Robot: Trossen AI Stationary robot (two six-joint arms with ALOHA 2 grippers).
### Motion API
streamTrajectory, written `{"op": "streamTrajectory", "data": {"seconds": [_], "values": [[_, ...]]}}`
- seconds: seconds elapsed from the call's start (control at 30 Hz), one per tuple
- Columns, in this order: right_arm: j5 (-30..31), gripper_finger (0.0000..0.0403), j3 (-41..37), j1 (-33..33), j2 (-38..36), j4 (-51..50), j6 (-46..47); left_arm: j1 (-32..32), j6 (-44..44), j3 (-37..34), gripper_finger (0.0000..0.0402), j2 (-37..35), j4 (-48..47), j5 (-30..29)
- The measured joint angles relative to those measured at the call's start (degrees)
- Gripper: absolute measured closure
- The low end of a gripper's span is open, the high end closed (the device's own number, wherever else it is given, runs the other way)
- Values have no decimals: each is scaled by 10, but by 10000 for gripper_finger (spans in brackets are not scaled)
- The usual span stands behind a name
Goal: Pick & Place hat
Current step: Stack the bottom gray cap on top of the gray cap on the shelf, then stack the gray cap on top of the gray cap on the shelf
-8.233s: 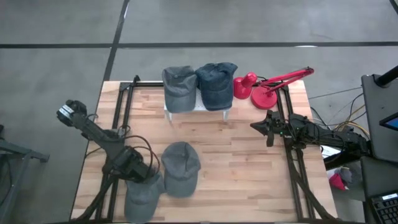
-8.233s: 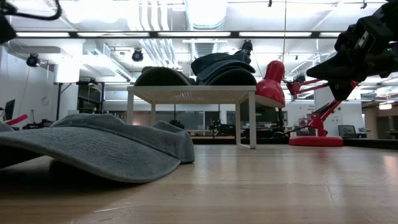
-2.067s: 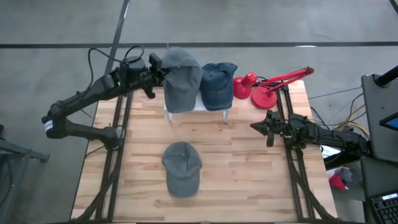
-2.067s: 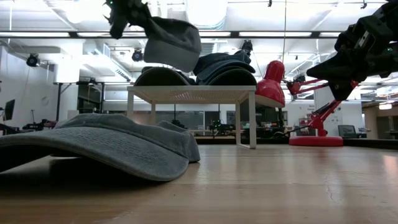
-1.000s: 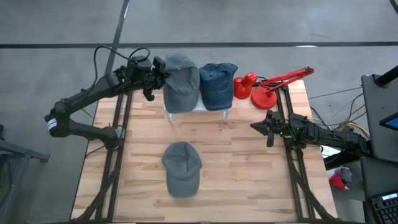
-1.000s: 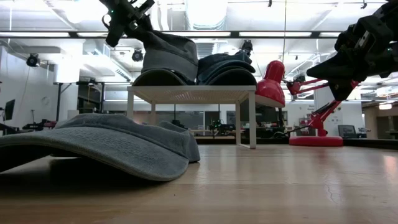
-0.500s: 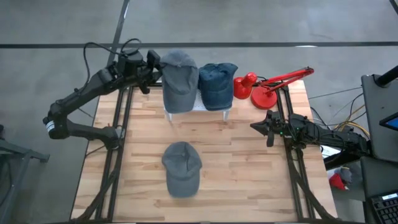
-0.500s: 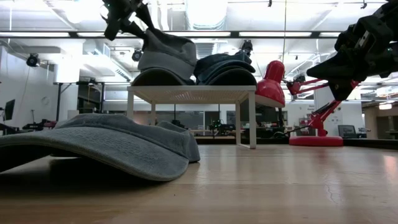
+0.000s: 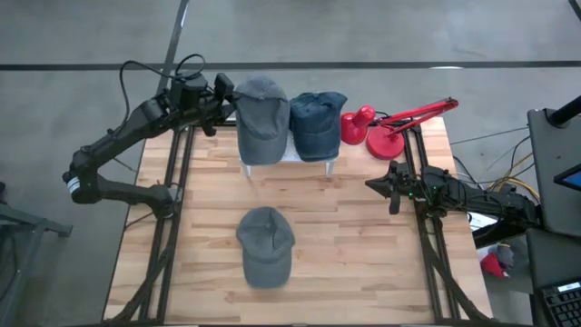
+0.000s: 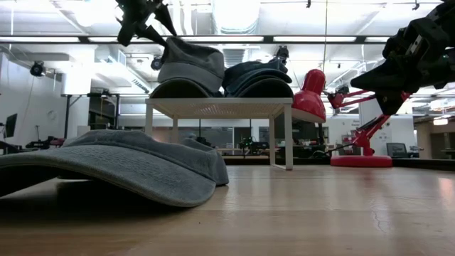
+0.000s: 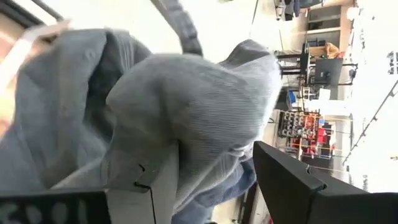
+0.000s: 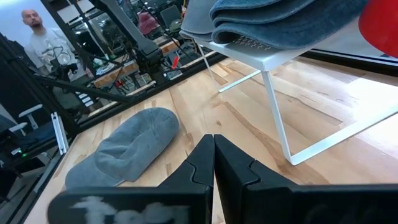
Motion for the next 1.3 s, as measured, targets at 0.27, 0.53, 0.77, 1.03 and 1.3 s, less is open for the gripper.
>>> {"op": "streamTrajectory", "data": {"seconds": [0.27,0.53,0.77,1.03,1.3], "values": [[0,394,0,0,0,0,0,15,55,0,207,6,-53,-1],[0,394,0,0,0,0,0,17,87,-1,207,12,-52,-1],[0,394,0,0,0,0,0,18,134,33,207,-7,-51,0],[0,394,0,0,0,0,0,-29,215,99,207,-25,-100,37],[0,394,0,0,0,0,0,-181,137,112,207,-23,-233,38]]}}
